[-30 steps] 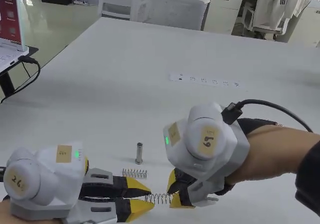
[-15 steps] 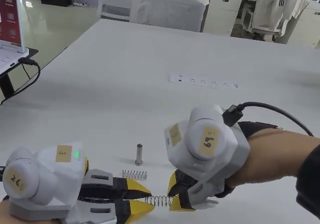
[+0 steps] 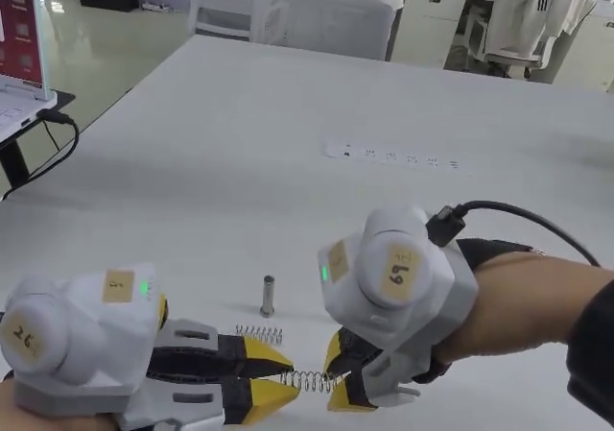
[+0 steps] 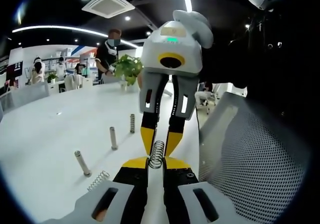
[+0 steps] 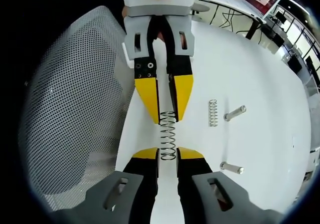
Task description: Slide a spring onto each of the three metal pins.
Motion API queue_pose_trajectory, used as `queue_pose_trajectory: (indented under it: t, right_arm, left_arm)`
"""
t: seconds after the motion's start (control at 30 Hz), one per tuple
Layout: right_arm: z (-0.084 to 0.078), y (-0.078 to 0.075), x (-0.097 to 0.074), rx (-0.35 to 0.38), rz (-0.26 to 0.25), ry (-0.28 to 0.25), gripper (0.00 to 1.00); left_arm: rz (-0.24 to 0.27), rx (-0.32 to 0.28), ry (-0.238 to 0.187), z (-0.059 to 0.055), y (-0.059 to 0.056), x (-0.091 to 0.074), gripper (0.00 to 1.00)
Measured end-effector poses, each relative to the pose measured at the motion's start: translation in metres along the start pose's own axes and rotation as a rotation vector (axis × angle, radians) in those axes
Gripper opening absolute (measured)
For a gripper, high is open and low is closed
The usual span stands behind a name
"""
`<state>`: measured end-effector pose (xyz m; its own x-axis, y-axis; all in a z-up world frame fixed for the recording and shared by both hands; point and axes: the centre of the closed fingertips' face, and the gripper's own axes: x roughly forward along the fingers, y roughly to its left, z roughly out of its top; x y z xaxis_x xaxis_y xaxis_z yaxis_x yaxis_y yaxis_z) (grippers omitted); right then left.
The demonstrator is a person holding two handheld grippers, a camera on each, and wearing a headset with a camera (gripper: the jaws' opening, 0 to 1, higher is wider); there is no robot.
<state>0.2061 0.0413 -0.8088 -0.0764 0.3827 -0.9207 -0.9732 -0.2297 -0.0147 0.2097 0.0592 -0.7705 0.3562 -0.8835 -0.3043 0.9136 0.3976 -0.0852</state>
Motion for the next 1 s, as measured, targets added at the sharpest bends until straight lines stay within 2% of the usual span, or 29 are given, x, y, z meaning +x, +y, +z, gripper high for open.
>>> queue_pose_trajectory:
  t: [0.07, 0.3, 0.67, 1.0]
  right_arm:
    - [0.000, 0.000, 0.000, 0.005, 0.002, -0.002, 0.12]
    - [-0.001, -0.001, 0.001, 0.014, 0.002, -0.009, 0.11]
    - [0.004, -0.005, -0.006, 0.017, -0.017, -0.031, 0.09]
    - [0.012, -0.004, -0.015, 0.030, -0.010, -0.056, 0.09]
  left_arm:
    - [-0.001, -0.006, -0.019, 0.005, 0.000, -0.001, 0.03]
    - [-0.001, -0.011, -0.042, 0.011, -0.001, -0.002, 0.03]
    - [0.012, -0.002, -0.022, 0.006, 0.002, -0.001, 0.03]
    - [0.013, 0.008, -0.006, 0.003, 0.002, 0.001, 0.03]
